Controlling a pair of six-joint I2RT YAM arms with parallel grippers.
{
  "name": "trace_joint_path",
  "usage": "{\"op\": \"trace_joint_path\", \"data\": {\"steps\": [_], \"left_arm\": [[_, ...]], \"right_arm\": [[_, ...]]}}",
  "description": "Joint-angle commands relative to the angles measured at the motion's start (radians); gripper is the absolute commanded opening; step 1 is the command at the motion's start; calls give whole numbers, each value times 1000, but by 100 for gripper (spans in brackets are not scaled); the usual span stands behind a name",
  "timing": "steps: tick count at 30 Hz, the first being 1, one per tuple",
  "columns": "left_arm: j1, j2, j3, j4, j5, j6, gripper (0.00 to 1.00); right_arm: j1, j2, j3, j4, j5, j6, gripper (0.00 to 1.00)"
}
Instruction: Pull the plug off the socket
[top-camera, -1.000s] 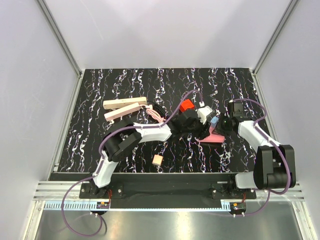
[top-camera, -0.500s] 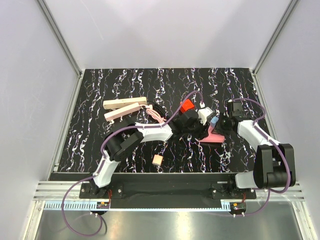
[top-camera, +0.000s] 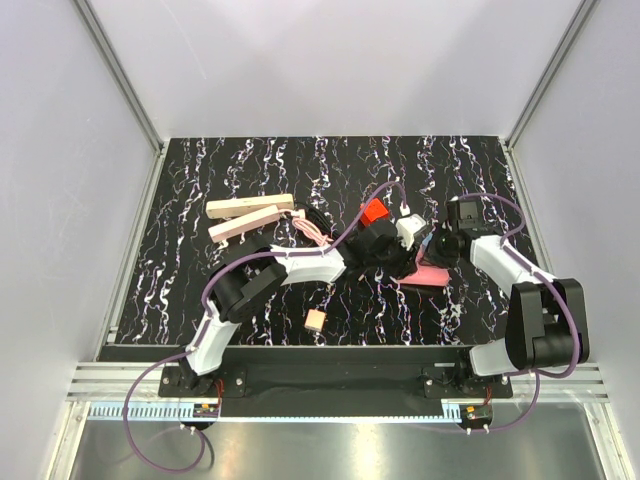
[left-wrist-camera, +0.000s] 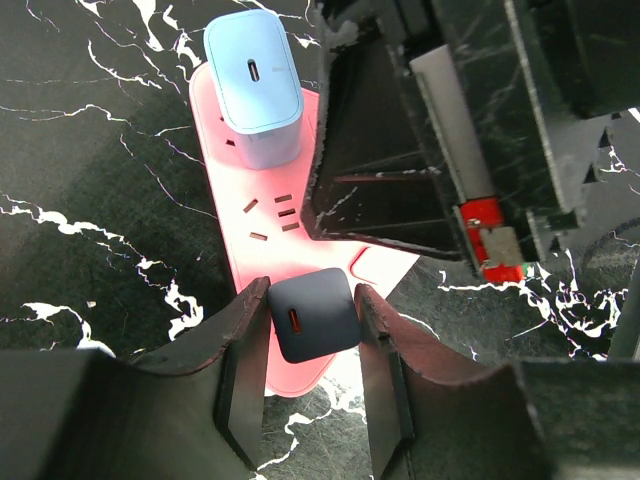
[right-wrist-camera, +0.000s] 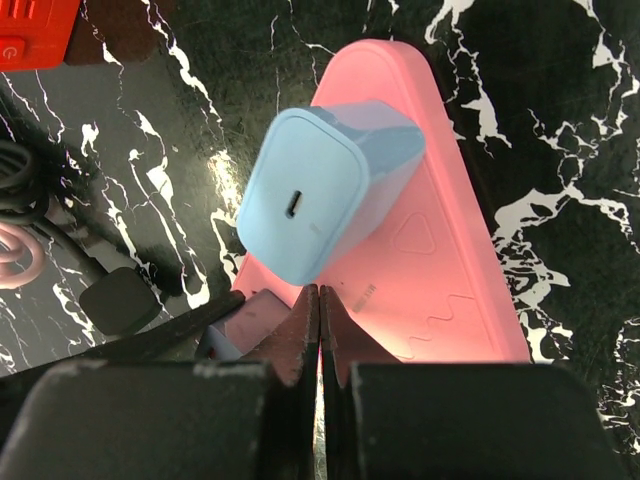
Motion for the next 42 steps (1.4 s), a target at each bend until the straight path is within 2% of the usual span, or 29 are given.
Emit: {"op": "trace_joint_path", "data": {"steps": [1,2,5,19,32,42], "left_arm": [[6,-22,12,89,1,3,7],[6,-28,9,90,-2,3,2],[6,-47,-15,106,-20,5,0],[23,-73,-43,170,-54,-10,0],[24,-85,-58,175,-56,-3,0],[24,-105,-94,254,-30,-24,0]], "right_arm": [[14,30,9,-61,76,-6,0],[16,32,9,-63,82,-6,0],[22,40,14,-66,88,-3,0],[48,73,37,-103,143,11,0],[57,86,175,-339,281,6,0],[96,177,158,-359,307,49,0]]}}
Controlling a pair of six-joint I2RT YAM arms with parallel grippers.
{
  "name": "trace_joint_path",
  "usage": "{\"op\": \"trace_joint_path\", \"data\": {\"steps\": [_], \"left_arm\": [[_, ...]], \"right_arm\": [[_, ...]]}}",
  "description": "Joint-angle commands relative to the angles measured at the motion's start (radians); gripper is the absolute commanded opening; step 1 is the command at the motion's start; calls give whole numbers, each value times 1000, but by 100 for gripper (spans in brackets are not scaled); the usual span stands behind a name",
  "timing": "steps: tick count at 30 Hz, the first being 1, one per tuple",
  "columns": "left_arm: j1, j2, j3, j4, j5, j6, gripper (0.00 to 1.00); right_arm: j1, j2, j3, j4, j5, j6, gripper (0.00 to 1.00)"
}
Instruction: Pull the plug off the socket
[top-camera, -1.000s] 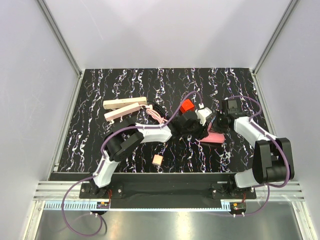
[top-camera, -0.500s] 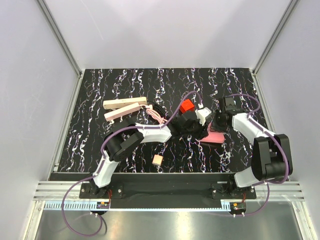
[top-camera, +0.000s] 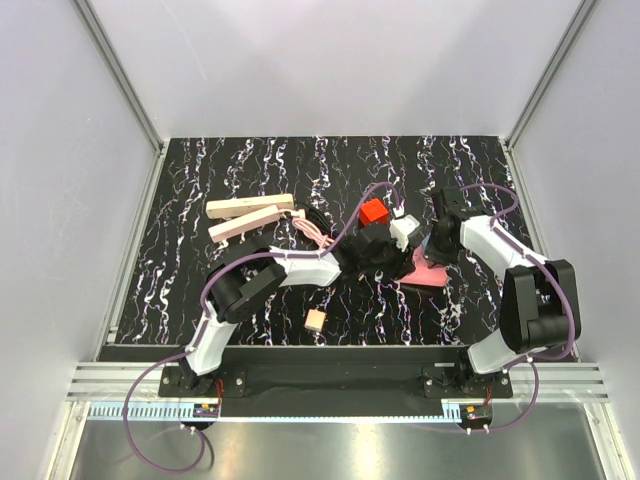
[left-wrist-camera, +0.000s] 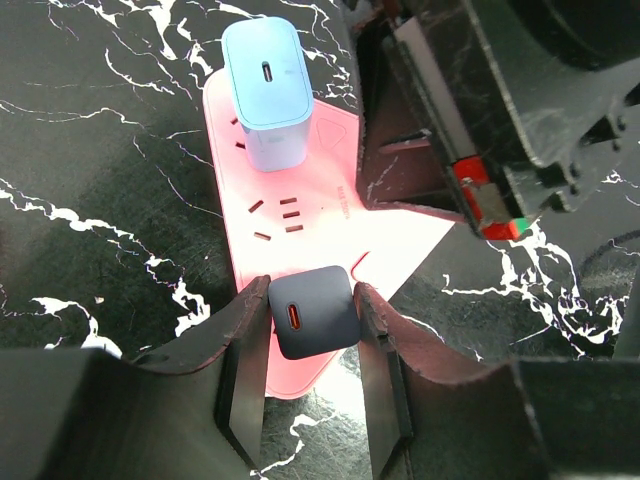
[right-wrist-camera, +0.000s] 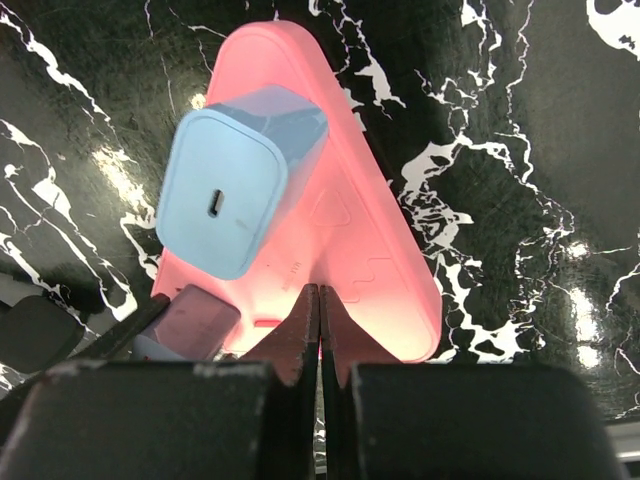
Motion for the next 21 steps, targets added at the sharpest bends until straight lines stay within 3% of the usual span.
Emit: {"op": "trace_joint_path", "data": {"steps": [1,21], "left_arm": [[18,-87,-9,129,-13,-12,0],[18,-109,11,187,-22,40,0]], "right_arm": [[20,74,-31,-68,62,24,0],[43,190,-20,-97,85,51,0]]}}
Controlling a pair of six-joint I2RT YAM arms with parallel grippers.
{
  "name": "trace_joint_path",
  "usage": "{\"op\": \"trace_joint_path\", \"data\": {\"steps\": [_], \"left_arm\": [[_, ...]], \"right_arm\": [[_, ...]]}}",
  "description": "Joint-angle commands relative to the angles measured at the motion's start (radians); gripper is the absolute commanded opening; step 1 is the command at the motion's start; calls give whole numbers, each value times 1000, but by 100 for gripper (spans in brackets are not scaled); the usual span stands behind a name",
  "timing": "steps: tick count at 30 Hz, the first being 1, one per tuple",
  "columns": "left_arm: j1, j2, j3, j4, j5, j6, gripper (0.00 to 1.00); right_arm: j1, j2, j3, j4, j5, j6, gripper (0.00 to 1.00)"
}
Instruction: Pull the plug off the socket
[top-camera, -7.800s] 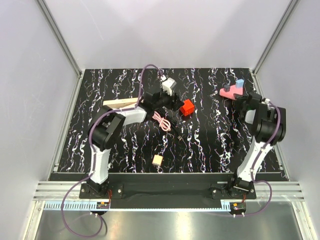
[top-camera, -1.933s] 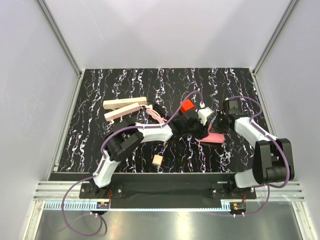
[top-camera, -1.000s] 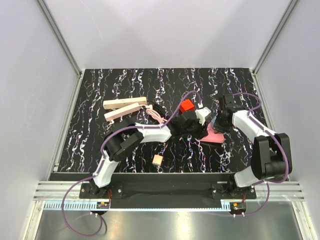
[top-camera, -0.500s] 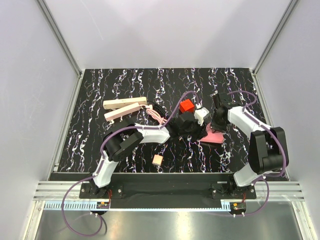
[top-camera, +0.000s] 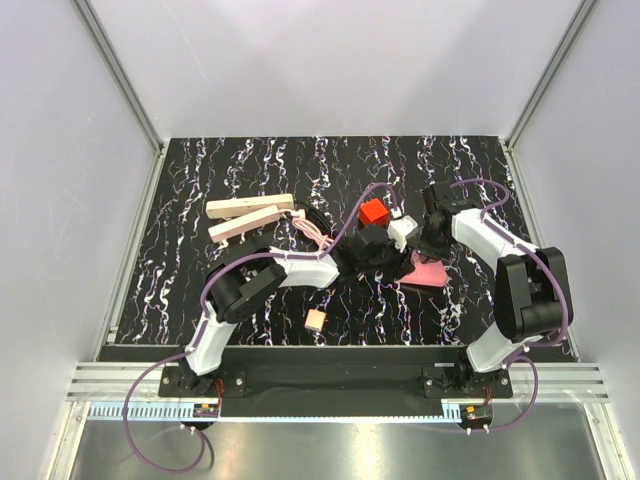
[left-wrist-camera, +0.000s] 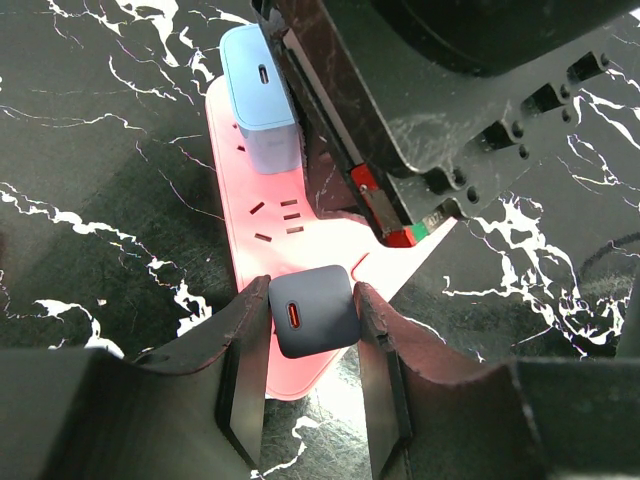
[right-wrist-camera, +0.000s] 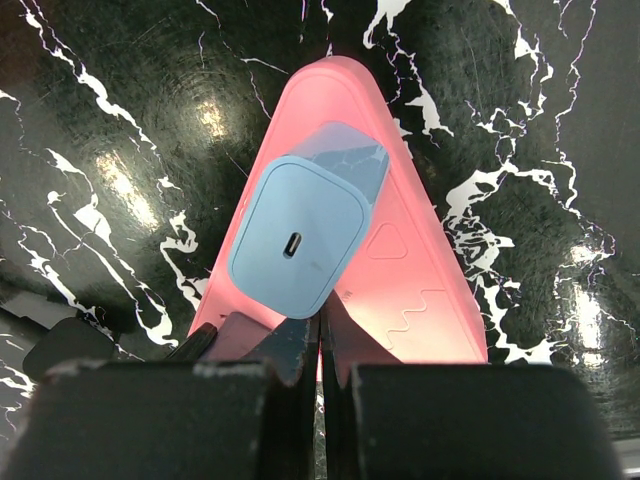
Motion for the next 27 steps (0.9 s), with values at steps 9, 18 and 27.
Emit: {"op": "trace_joint_path", "data": {"steps": [9,18,27], "left_arm": [[18,-98,180,-38,-93,-31,0],[24,-148,85,103,-201,-74,0],[21,-228,-127,310,-145,0,0]], "right_arm": [[15,114,-74,-112,90,19,0],[22,137,-66,-118,90,21,0],[24,131,-67,-117,85,15,0]]}}
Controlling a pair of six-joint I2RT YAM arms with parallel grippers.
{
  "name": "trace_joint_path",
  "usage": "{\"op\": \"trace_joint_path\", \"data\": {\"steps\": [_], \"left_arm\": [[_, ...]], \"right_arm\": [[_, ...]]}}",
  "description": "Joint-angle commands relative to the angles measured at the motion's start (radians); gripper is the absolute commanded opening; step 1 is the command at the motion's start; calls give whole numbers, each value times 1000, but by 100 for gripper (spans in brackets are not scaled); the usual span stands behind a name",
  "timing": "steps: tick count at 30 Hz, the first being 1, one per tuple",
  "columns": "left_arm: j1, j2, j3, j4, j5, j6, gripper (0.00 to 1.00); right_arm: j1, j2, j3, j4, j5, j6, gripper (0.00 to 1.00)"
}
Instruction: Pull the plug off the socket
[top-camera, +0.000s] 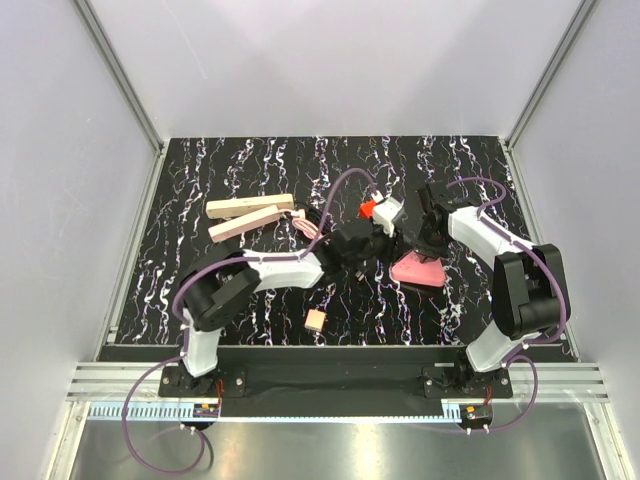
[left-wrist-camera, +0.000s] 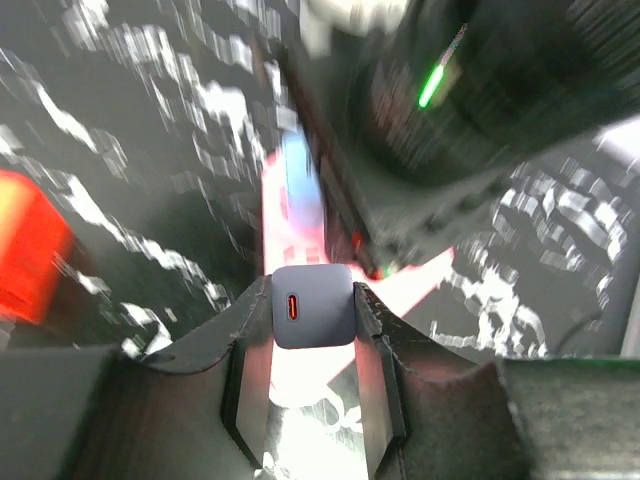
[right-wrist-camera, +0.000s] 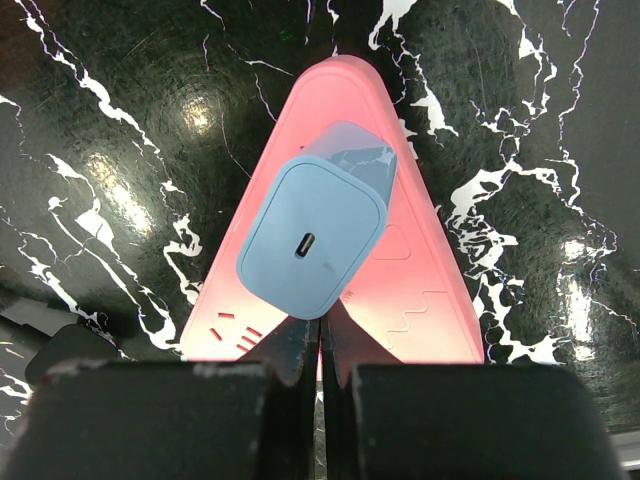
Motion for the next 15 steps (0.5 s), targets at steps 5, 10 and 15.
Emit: {"op": "trace_joint_path", "data": {"steps": [5,10,15], "left_arm": [[9,-123,-72,247,-13,57,0],[6,-261,-187,221,-115,111,0],[6,-403,-265,100,-156,99,0]], "right_arm": [[3,92,-94,-92,58,-7,0],[2,67,-98,-78,51,-19,0],[5,38,-106,-60,49,-28,0]]}}
